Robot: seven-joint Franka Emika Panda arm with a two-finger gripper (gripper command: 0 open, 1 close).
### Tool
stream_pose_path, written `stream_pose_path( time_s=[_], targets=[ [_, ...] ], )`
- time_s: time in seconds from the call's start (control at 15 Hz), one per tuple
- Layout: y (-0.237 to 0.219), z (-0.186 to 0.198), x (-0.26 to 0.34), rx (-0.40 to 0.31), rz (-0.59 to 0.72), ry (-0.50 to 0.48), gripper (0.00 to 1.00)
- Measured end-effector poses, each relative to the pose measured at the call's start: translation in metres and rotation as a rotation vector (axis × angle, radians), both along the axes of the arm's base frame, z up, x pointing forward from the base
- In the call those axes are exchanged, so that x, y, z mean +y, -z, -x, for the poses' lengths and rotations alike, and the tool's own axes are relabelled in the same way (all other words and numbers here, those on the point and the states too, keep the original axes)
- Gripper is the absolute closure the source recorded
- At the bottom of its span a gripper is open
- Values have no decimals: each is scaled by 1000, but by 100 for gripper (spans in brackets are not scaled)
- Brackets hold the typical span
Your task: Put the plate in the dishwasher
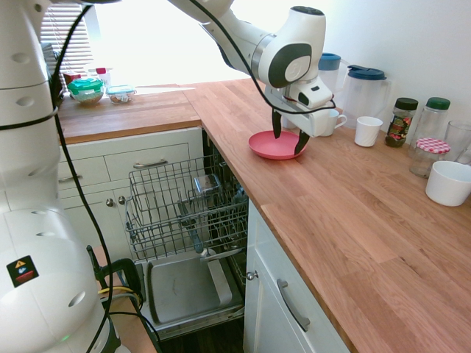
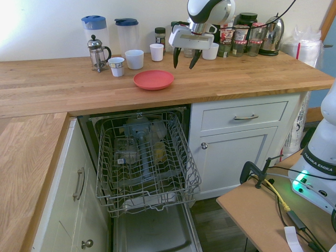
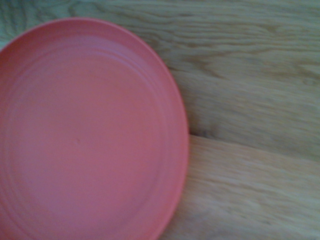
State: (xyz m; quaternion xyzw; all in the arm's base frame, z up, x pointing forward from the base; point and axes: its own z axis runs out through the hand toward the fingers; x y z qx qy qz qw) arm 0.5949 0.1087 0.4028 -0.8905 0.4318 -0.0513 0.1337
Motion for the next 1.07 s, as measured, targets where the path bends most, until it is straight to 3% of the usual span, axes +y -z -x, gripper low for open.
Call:
stream_pose_path(
  time_s=[0.73,0.8,1.07],
  targets=[
    [59,-62,25,61,-178,48,0],
    [63,-64,26,64,-184,46,100],
    [66,-65,28,64,-208,36,100]
  ],
)
